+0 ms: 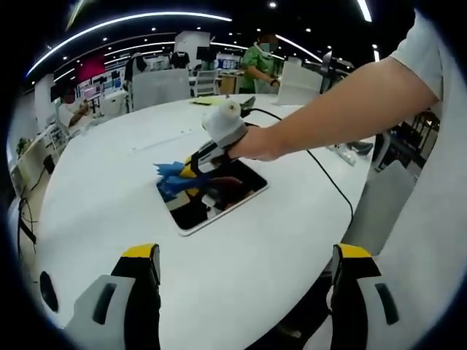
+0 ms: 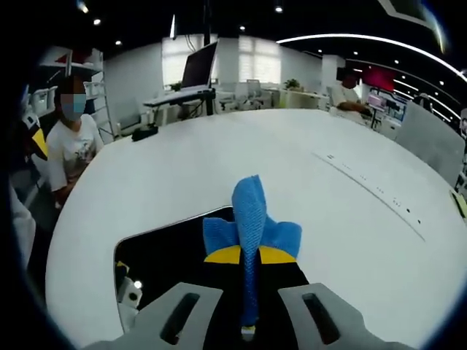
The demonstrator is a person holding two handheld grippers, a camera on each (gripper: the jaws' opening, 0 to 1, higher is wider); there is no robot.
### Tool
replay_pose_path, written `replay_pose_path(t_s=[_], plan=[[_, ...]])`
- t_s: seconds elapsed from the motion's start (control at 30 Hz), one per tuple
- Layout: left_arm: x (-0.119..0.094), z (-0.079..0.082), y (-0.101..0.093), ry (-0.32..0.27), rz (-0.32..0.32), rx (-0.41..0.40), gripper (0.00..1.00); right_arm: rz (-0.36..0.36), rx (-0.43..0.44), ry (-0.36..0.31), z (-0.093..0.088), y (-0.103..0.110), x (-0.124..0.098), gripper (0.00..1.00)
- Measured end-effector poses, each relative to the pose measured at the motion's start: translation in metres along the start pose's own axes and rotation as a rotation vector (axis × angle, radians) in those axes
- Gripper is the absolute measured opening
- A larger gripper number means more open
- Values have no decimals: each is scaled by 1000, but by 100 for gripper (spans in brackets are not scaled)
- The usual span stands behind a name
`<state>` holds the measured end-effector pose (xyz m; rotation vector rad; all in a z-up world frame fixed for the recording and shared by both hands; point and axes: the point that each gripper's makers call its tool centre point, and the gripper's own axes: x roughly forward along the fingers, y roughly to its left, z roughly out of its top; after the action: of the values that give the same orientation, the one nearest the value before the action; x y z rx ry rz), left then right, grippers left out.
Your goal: Wipe the mirror surface with the cleaning cloth until all visible marks leave the cleaned area.
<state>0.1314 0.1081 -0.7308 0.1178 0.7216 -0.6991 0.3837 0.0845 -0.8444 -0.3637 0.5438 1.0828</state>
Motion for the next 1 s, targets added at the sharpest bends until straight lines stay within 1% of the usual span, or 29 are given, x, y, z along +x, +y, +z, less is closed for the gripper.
replay_pose_path(t_s=[0.27,0.4,0.6,1.0], plan=[[3,-2,-2,12,6,7,99,-7,6,-10,-4,-3,-7,1],[2,4,-4,-6,-1,-14,99,-10,6,-7,-7,-5,-11,1],[5,7,-4,-2,0,-3,99,-19,15,-11,-12,-9,-16,1],[9,6,-11,14,-4,18,99,-37,34,-17,-22,-20,-31,1]])
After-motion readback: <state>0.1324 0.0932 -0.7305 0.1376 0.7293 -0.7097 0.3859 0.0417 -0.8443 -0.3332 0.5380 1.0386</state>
